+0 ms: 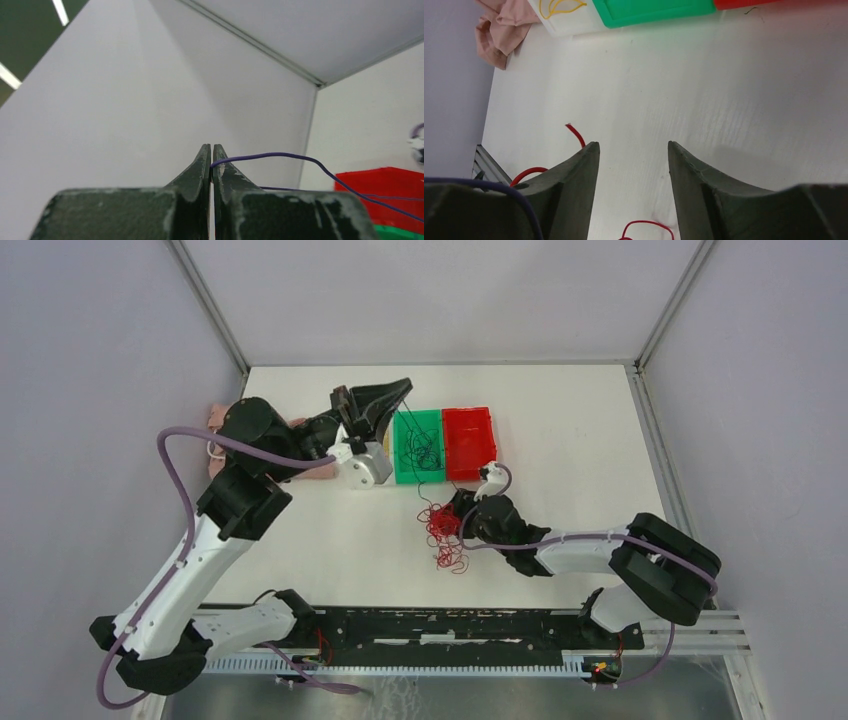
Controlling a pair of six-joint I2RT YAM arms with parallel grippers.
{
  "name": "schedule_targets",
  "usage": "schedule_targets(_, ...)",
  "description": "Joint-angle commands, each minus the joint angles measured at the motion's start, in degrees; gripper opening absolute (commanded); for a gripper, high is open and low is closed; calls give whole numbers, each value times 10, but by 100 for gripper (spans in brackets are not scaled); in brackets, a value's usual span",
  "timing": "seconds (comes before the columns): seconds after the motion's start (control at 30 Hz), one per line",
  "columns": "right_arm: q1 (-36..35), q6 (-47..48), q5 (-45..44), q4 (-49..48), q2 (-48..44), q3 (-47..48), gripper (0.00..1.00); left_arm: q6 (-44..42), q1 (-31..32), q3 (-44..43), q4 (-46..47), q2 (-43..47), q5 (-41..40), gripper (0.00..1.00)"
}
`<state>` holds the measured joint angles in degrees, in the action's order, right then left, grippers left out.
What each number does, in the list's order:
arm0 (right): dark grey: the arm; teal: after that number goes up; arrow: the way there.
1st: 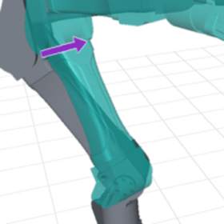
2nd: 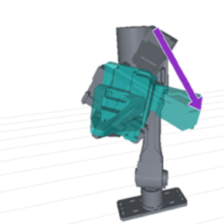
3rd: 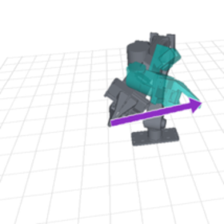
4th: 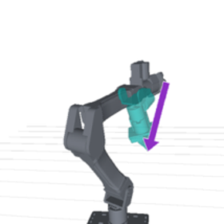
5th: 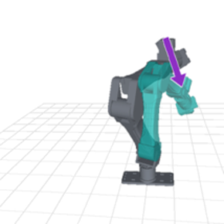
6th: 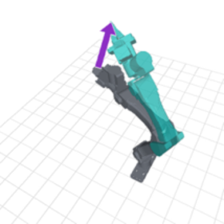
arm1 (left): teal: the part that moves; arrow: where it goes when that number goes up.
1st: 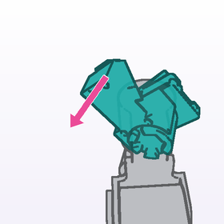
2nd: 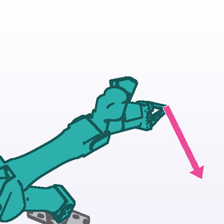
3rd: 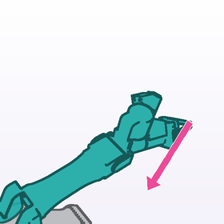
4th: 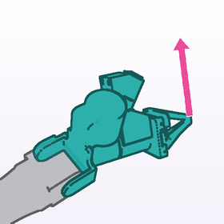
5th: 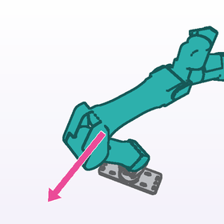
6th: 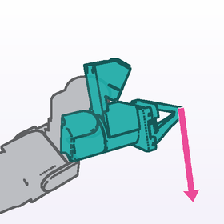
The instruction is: Untangle the cables
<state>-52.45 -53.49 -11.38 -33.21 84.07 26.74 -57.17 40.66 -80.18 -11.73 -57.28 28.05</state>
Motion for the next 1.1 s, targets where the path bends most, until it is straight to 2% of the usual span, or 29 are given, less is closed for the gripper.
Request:
schedule_targets(0.0,6,3,-45,34,-5,-25,62,-71,1,-83,248,-27,-146,3)
schedule_targets(0.1,6,10,-49,39,-15,-28,69,-60,0,-149,255,-62,-194,3)
schedule_targets(0.23,5,52,-35,12,-50,-37,77,-65,0,-180,224,-76,-198,3)
schedule_targets(0.37,-4,123,-51,-7,-116,-59,79,-67,0,-181,227,-79,-211,3)
schedule_targets(0.63,-4,188,-73,100,-210,-19,80,-36,1,-169,171,-69,-170,3)
schedule_targets(0.9,-2,215,-76,155,-246,43,81,4,1,-77,115,-40,-170,3)
schedule_targets(1.07,5,213,-80,154,-219,91,81,64,1,-5,117,-26,-181,3)
